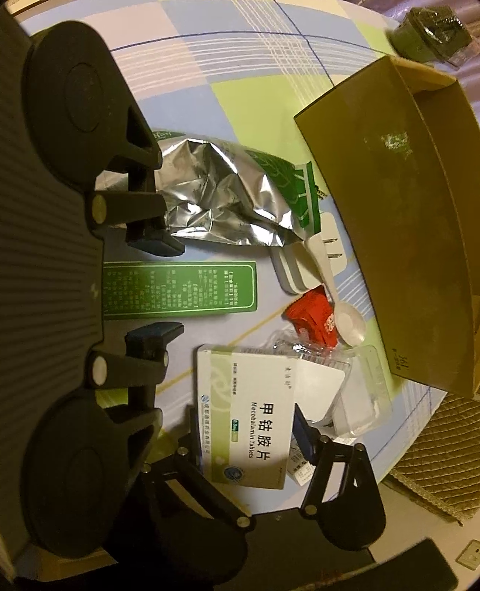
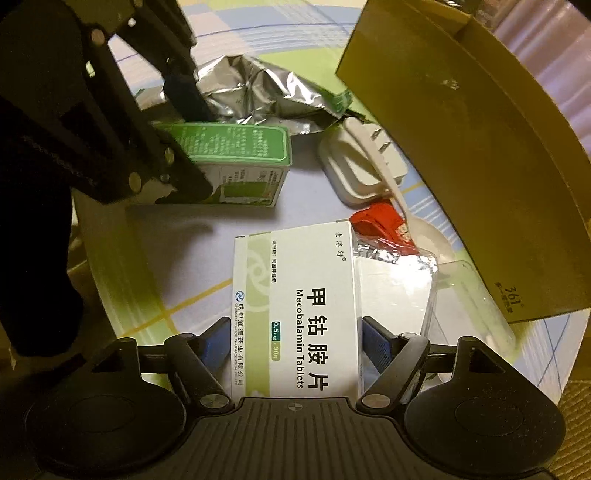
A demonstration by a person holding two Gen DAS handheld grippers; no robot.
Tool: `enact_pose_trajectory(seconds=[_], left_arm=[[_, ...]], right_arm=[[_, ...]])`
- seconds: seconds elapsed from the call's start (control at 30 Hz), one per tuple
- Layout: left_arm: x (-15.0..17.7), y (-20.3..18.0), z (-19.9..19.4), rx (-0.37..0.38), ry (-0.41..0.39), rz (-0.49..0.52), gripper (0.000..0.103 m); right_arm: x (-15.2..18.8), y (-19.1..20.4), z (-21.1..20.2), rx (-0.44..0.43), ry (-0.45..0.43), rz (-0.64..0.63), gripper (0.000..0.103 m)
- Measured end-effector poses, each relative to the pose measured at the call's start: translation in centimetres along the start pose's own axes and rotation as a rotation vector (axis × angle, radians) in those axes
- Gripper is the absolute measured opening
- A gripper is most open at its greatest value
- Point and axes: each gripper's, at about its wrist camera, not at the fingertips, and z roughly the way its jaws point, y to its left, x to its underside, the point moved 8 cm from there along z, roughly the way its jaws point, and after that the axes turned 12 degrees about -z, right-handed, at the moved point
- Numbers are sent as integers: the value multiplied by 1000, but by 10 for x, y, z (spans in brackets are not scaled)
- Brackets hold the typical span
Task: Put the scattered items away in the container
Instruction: 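Carry both boxes over the cardboard box and open both tools to drop them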
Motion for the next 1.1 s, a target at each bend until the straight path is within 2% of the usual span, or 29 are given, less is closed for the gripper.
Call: enact_pose_trajectory(seconds=[0.2, 0.27, 0.63, 0.87, 1.1], left_arm=[[0, -2, -6, 24, -1, -31, 25], [-1, -2, -11, 18, -7, -38, 25], [-16, -5, -49, 7, -61, -90, 25], [-49, -3, -81, 7, -125, -105, 25], [-105, 6, -110, -11, -213, -123, 25]], right_arm=[[-1, -4, -5, 19, -47, 87, 75], [19, 13, -21, 28, -58, 126, 75], [33, -1, -76, 54, -127, 341, 75], [35, -43, -115, 65, -212, 565, 75], [14, -102, -156, 135, -294, 658, 75]])
